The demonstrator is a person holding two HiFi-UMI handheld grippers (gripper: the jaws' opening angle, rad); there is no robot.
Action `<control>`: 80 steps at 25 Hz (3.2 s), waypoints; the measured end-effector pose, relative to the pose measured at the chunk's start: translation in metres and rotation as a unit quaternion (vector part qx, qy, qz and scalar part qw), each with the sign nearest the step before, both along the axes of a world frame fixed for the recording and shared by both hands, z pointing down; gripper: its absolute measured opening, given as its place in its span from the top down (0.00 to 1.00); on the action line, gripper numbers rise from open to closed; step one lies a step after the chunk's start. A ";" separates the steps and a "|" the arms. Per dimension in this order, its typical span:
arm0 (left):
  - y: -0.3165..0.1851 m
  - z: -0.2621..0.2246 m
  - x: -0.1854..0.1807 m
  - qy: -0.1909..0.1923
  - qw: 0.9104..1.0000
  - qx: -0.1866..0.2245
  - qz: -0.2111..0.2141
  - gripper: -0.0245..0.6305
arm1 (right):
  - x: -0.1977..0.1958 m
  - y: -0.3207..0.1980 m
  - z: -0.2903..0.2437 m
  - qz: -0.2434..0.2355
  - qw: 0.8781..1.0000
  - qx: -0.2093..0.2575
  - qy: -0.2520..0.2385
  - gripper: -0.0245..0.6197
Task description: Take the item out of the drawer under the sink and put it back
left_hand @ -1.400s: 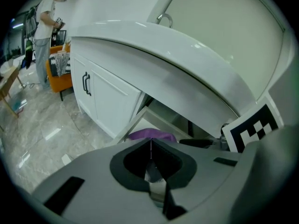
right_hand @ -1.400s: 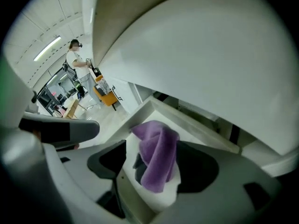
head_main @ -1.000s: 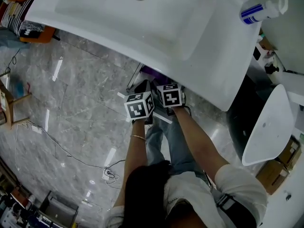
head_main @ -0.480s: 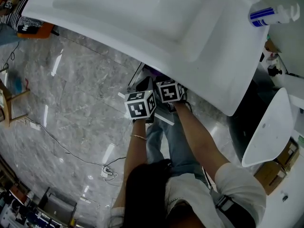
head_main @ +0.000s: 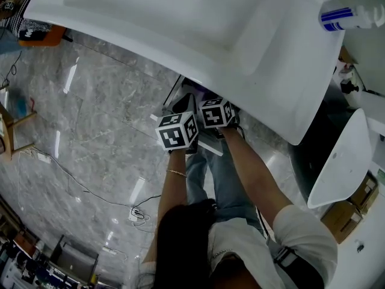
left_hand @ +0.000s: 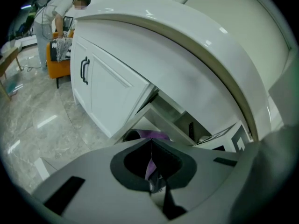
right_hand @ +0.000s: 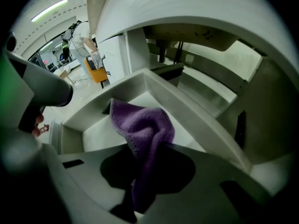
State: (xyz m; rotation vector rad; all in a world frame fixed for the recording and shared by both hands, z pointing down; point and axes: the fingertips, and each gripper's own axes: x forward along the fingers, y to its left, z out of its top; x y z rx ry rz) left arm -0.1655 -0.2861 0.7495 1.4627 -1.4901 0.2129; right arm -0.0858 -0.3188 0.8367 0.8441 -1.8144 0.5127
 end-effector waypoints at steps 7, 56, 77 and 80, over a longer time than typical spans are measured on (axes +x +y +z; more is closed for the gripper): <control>0.005 -0.010 0.004 -0.018 0.999 -0.006 0.026 0.96 | 0.001 -0.002 -0.016 0.010 1.000 0.001 -0.022 0.87; 0.105 -0.254 0.010 -0.094 0.981 0.168 -0.002 0.96 | 0.011 0.111 -0.315 0.001 0.966 0.163 -0.203 0.88; 0.109 -0.399 0.041 -0.156 0.930 0.329 0.053 0.96 | 0.030 0.116 -0.491 0.020 0.896 0.350 -0.274 0.88; 0.113 -0.415 0.050 -0.158 0.923 0.348 0.049 0.96 | 0.034 0.120 -0.505 0.022 0.888 0.366 -0.276 0.88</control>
